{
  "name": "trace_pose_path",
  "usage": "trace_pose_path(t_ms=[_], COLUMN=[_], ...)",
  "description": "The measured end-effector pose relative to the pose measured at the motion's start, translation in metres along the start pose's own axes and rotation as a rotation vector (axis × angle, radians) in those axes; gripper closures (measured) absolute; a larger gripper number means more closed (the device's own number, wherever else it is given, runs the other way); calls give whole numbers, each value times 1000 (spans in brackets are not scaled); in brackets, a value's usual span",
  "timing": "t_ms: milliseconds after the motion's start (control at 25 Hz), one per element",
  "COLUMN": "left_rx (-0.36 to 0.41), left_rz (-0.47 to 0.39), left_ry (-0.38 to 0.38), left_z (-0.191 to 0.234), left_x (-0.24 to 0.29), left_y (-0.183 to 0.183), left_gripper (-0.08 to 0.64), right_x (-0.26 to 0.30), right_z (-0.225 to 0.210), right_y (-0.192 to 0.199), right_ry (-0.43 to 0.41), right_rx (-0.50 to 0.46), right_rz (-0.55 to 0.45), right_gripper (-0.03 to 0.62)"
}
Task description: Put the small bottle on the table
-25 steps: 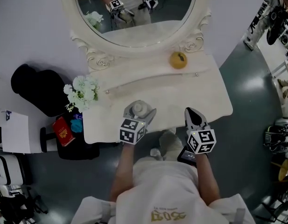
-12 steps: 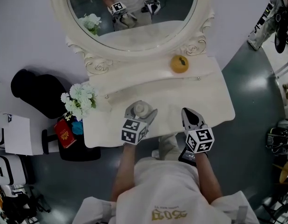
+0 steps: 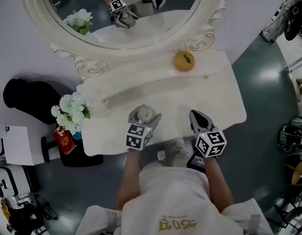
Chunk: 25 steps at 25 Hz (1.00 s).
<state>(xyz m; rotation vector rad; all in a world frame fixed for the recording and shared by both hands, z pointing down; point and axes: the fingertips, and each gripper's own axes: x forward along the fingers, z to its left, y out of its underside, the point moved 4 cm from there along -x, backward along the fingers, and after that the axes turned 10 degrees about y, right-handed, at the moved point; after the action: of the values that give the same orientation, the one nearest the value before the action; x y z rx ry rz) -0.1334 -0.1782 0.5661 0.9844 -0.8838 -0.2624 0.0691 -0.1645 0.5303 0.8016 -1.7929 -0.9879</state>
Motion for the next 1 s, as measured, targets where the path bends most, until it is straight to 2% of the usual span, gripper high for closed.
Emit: trace_pose_path(t_ms=[640,1000], left_rx=[-3,11], left_rz=[78,88], left_ry=[7,-8], left_z=[32,39], left_x=[59,75], left_y=[18,21], left_gripper=[207,207], right_x=[45,58], right_z=[-28,-33], right_y=[12,18], right_ry=[-11,-24], right_rx=[141,93], right_rz=[91,137], right_gripper=[580,580])
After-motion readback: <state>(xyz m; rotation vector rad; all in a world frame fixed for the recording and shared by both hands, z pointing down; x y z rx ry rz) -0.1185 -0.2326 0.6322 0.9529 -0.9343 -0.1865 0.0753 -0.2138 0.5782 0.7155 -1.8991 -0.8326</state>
